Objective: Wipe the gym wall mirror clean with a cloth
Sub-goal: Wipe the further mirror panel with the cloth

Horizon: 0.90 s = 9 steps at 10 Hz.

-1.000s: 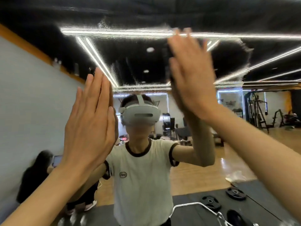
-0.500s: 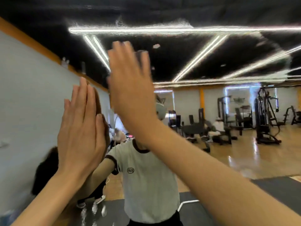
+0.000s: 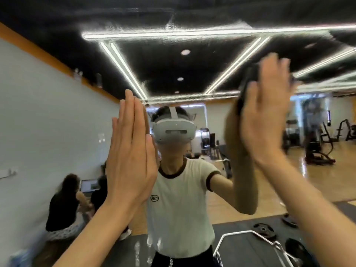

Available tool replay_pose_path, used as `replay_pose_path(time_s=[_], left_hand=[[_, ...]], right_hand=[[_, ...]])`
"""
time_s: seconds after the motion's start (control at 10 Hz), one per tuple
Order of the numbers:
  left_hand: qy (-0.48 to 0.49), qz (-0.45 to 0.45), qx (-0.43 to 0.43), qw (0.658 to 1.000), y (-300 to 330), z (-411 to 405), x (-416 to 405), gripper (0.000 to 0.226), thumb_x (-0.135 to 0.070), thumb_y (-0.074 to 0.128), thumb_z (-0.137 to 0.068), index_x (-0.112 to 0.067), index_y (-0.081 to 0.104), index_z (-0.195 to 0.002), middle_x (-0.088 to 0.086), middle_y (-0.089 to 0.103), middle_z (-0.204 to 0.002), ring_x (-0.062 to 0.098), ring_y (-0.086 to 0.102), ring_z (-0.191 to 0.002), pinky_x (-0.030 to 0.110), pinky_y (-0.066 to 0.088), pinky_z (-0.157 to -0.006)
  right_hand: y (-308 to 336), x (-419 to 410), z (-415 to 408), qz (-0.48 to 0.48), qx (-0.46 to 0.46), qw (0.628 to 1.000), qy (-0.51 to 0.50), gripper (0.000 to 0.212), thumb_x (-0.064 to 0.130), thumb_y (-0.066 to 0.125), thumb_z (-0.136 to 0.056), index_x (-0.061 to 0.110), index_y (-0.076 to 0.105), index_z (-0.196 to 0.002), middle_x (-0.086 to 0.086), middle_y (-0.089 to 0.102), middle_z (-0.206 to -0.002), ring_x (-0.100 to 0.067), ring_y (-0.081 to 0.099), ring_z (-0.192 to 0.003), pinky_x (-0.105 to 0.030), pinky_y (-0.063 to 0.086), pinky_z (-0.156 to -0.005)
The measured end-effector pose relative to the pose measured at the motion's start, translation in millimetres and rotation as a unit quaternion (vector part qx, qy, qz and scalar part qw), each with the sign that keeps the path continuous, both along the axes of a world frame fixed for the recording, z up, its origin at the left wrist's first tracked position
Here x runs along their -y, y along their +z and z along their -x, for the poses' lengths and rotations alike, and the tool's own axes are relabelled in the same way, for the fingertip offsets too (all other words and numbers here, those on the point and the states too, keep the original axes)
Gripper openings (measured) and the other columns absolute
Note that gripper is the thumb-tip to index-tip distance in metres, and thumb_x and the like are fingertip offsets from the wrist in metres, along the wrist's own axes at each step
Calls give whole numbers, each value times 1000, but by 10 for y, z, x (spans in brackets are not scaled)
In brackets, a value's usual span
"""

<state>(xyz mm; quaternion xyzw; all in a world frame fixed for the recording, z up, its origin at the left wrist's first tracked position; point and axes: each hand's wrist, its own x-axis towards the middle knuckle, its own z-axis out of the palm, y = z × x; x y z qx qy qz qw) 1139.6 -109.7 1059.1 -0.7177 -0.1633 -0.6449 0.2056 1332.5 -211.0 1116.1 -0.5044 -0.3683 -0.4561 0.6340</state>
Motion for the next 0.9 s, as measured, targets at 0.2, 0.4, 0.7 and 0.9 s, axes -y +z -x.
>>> replay_pose_path(time_s=[0.2, 0.4, 0.7, 0.9], left_hand=[[81, 24, 34, 996, -30, 398, -86, 65, -35, 19, -106, -1, 9, -160, 17, 3, -168, 10, -10, -154, 26, -11, -124], [90, 24, 50, 994, -57, 389, -209, 63, -30, 16, -106, 1, 6, -160, 16, 0, -169, 17, -8, -156, 31, -8, -126], [95, 16, 47, 994, -65, 421, -256, 64, -21, 26, -104, 1, 2, -159, 16, -2, -169, 24, -4, -157, 31, -8, -126], [103, 12, 44, 994, -68, 433, -266, 62, -24, 26, -107, -4, 1, -160, 12, -4, -168, 22, -5, -157, 30, -7, -126]], right_hand=[[135, -830, 1530, 141, 301, 936, -114, 54, 31, 21, -107, 17, 25, -159, -3, 19, -167, -20, 12, -155, -47, -2, -123], [60, -411, 548, 106, 247, 960, -84, 51, 7, 45, -99, 8, 43, -151, -12, 38, -159, -28, 28, -150, -51, 10, -123], [-138, -196, -71, 7, -3, 999, -32, 39, 8, 41, -102, 12, 46, -141, -12, 47, -144, -27, 40, -135, -35, 24, -117], [-255, -1243, 941, 199, 254, 936, -137, 71, 26, 40, -99, 30, 6, -160, 1, 4, -170, -21, 1, -156, -50, 6, -125]])
